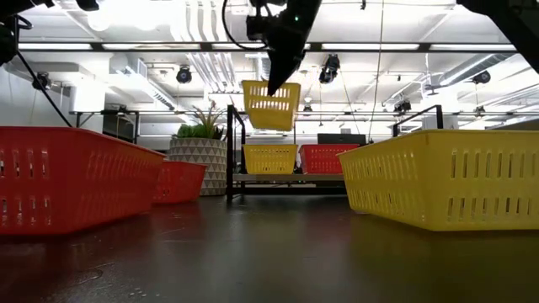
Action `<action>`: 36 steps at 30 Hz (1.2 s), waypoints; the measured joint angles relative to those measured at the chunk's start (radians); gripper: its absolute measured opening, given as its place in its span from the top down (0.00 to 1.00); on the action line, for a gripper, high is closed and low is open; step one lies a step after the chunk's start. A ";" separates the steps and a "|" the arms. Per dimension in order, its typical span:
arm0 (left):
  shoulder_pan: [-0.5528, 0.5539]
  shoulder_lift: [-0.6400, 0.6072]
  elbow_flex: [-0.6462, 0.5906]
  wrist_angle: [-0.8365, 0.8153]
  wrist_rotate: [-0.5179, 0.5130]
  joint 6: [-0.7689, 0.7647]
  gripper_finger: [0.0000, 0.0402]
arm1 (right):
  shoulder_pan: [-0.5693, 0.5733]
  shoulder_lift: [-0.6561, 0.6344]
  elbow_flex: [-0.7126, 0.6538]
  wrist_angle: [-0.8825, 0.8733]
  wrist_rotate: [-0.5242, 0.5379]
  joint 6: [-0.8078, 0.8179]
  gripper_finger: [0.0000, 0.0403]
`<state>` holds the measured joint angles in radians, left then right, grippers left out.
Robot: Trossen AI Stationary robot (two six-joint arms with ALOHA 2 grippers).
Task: Stack baskets on shelf by color
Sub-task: Stack the left yellow bin on top of the yellow bin on the shelf
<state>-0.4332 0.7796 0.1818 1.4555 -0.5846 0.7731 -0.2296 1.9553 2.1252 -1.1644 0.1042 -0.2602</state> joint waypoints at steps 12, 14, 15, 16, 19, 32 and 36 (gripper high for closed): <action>0.000 -0.010 0.000 0.001 0.000 0.027 1.00 | -0.070 0.001 -0.084 0.105 -0.008 -0.057 0.97; 0.000 -0.011 0.000 0.001 0.000 0.028 1.00 | -0.072 0.001 -0.094 0.122 -0.008 -0.062 0.97; 0.000 -0.012 0.000 0.001 0.000 0.029 1.00 | -0.072 0.001 -0.100 0.134 -0.008 -0.066 0.97; 0.000 -0.013 0.000 0.001 0.000 0.029 1.00 | -0.072 0.001 -0.104 0.143 -0.008 -0.067 0.97; 0.000 -0.015 0.000 0.001 0.000 0.029 1.00 | -0.072 0.001 -0.124 0.172 -0.008 -0.077 0.97; 0.000 -0.015 0.000 0.001 0.000 0.029 1.00 | -0.072 0.001 -0.214 0.244 0.001 -0.083 0.97; 0.000 -0.015 0.000 0.001 0.000 0.029 1.00 | -0.076 0.001 -0.237 0.253 0.001 -0.082 0.97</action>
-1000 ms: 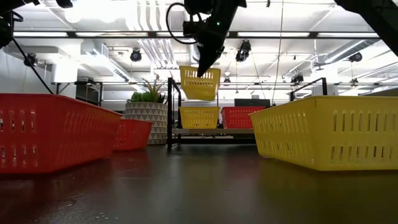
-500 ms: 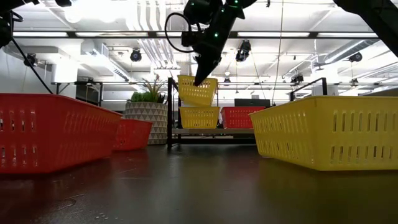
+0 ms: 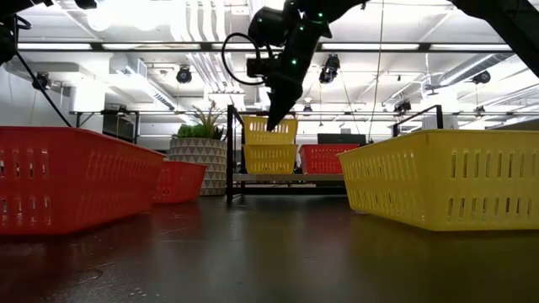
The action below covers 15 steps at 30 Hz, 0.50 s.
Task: Stack baskets on shelf by color
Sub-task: Stack the left yellow bin on top of the yellow bin on the shelf
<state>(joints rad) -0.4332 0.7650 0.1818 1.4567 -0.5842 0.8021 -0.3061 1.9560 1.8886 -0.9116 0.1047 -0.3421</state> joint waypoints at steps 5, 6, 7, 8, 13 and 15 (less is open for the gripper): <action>0.000 0.000 0.000 0.000 0.000 0.000 1.00 | 0.000 0.000 -0.007 0.006 0.000 -0.002 0.97; 0.000 0.000 0.000 0.000 0.000 0.000 1.00 | 0.000 0.000 -0.007 0.006 0.000 -0.004 0.97; 0.000 0.000 0.000 0.000 0.000 0.000 1.00 | 0.000 0.000 -0.008 0.006 0.000 -0.010 0.97; 0.000 0.000 0.000 0.000 0.000 0.000 1.00 | 0.000 0.000 -0.009 0.005 0.000 -0.012 0.97; 0.000 0.000 0.000 0.000 0.000 0.000 1.00 | 0.000 0.000 -0.009 0.005 0.000 -0.042 0.97; 0.000 0.000 0.000 0.000 0.000 0.000 1.00 | 0.000 0.000 -0.009 0.004 0.000 -0.045 0.97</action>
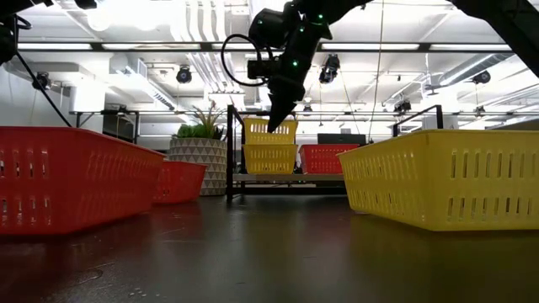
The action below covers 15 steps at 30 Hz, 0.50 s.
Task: Stack baskets on shelf by color
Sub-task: Stack the left yellow bin on top of the yellow bin on the shelf
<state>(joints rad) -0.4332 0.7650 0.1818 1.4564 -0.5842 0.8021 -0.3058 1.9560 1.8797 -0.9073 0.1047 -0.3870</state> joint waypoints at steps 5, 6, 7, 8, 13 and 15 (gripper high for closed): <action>0.000 0.000 0.000 0.000 0.000 0.000 1.00 | 0.000 0.000 0.000 0.000 0.000 0.001 0.97; 0.000 0.000 0.000 0.000 0.000 0.000 1.00 | 0.000 0.000 0.000 0.000 0.000 0.002 0.97; 0.000 0.000 0.000 0.000 0.000 0.000 1.00 | 0.000 0.000 0.000 0.000 0.000 0.003 0.97; 0.000 0.000 0.000 0.000 0.000 0.000 1.00 | 0.000 0.000 0.000 0.000 0.000 0.005 0.97; 0.000 0.000 0.000 0.000 0.000 0.012 1.00 | 0.000 0.000 0.000 0.000 0.000 0.026 0.94; 0.000 0.000 0.000 0.000 0.000 0.016 1.00 | 0.000 0.000 0.000 0.000 0.000 0.038 0.90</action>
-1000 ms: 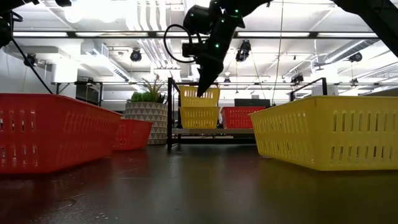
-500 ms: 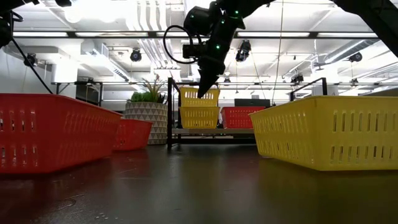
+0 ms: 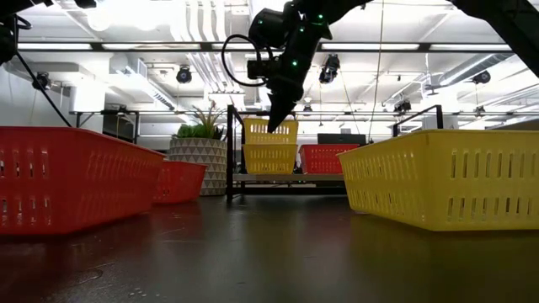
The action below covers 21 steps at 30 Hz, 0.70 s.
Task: Stack baskets on shelf by color
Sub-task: Stack the left yellow bin on top of the yellow bin on the shelf, then stack the top red bin on top of the red bin on the shelf
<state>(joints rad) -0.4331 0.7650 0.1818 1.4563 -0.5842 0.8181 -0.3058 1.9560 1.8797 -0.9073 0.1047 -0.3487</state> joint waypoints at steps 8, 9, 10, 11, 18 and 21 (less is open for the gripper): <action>0.000 -0.003 0.000 0.001 -0.024 0.001 1.00 | 0.000 0.000 0.000 -0.001 0.000 0.040 0.73; 0.000 -0.003 -0.001 0.000 -0.025 0.001 1.00 | 0.000 0.000 0.000 -0.002 0.000 0.043 0.72; 0.000 -0.004 -0.001 0.000 -0.026 0.001 1.00 | 0.000 0.000 0.000 -0.003 0.000 0.047 0.71; 0.000 -0.008 -0.003 0.000 -0.027 0.001 1.00 | 0.000 0.000 0.000 -0.003 0.000 0.050 0.70; 0.000 -0.035 -0.029 0.001 -0.029 0.003 1.00 | 0.002 -0.003 0.030 -0.038 0.000 0.071 0.68; 0.000 -0.054 -0.053 0.002 -0.029 0.007 1.00 | 0.007 -0.005 0.049 -0.058 -0.008 0.101 0.70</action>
<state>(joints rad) -0.4329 0.7109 0.1291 1.4582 -0.6133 0.8249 -0.2989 1.9514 1.9287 -0.9655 0.0967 -0.2480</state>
